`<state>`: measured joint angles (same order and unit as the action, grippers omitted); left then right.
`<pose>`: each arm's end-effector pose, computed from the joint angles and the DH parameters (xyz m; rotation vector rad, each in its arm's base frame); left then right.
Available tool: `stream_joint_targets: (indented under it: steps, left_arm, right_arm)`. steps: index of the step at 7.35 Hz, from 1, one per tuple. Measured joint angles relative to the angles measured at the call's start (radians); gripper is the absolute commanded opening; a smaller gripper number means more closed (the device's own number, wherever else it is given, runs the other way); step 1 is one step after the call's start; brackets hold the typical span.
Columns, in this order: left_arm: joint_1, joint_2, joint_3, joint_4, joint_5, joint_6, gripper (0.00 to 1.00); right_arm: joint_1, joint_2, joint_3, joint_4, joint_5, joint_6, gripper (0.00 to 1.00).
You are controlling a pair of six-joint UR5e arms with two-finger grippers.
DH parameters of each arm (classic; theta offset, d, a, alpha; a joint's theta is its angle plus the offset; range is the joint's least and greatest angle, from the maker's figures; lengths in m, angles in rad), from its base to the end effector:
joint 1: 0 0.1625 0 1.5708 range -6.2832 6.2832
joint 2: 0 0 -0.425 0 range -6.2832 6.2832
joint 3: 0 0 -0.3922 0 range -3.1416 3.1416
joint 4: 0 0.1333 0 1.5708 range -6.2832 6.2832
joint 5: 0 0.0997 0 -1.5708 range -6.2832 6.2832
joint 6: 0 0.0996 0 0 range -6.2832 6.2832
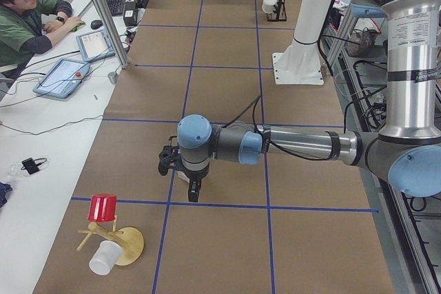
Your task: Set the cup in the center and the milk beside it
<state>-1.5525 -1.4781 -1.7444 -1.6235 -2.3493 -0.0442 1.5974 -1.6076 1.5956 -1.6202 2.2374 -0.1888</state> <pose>-0.0549 -0.4609 0.6110 0.1024 0.7808 0.0275 0.0842 -0.4692 0.6762 0.0129 -0.6694 -0.1356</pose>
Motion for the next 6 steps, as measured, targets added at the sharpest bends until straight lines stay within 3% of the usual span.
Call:
stream_joint_targets:
  steps: [2, 4, 6]
  left_arm:
    - [0.000, -0.006, -0.002, -0.023, 0.003, 0.001, 0.99]
    - [0.000, -0.012, -0.001, -0.066, 0.003, 0.000, 0.99]
    - [-0.001, -0.013, 0.000, -0.103, 0.003, -0.002, 0.99]
  right_arm:
    - [0.000, 0.000, -0.004, -0.001, 0.016, 0.001, 1.00]
    - [0.000, 0.000, -0.007, 0.004, 0.098, -0.003, 1.00]
    - [-0.001, -0.008, -0.007, 0.134, 0.135, -0.002, 1.00]
